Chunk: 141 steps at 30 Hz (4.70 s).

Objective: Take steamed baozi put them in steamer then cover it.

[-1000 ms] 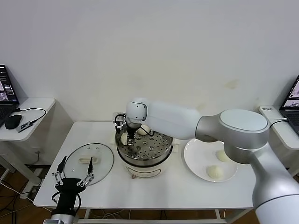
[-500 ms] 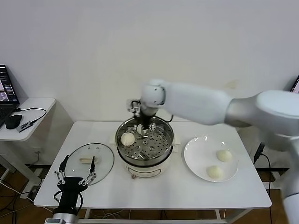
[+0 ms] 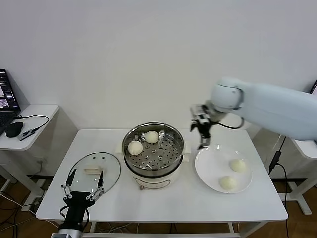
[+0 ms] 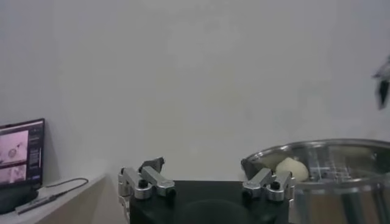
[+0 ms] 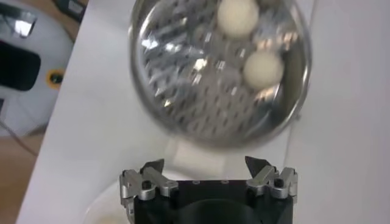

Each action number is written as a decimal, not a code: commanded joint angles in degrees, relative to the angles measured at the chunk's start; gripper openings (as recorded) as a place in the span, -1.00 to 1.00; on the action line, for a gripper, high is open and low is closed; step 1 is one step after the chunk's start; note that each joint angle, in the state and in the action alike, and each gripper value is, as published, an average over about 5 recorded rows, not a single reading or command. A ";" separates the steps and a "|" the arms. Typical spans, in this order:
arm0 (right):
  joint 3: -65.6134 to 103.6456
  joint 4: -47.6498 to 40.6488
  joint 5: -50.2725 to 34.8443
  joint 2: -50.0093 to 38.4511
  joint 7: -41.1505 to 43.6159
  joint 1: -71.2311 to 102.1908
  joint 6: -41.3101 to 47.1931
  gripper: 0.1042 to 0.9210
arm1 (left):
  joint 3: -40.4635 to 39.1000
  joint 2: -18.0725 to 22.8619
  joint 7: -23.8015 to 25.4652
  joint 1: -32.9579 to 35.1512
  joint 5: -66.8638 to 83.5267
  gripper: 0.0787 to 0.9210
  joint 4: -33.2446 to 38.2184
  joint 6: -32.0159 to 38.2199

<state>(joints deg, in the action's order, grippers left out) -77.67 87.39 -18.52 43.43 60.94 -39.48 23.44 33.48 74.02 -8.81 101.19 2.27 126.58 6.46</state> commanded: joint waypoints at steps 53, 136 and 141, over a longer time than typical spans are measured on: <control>26.53 -9.50 23.81 -6.99 -1.67 42.19 -4.41 0.51 | 1.36 1.78 -0.15 0.72 -0.95 0.77 -3.32 0.30; -0.53 -9.90 17.32 28.27 -8.40 10.14 -36.54 0.26 | 4.11 2.46 -0.16 -0.03 0.63 0.77 -1.55 0.65; -1.04 -9.54 17.83 27.81 -7.41 9.77 -36.77 0.26 | 4.03 2.49 -0.19 -0.05 0.62 0.77 -1.62 0.71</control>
<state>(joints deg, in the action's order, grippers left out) -78.03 77.98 -1.97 70.56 52.81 -29.65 -10.61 37.54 76.50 -8.98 101.14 2.94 125.04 7.18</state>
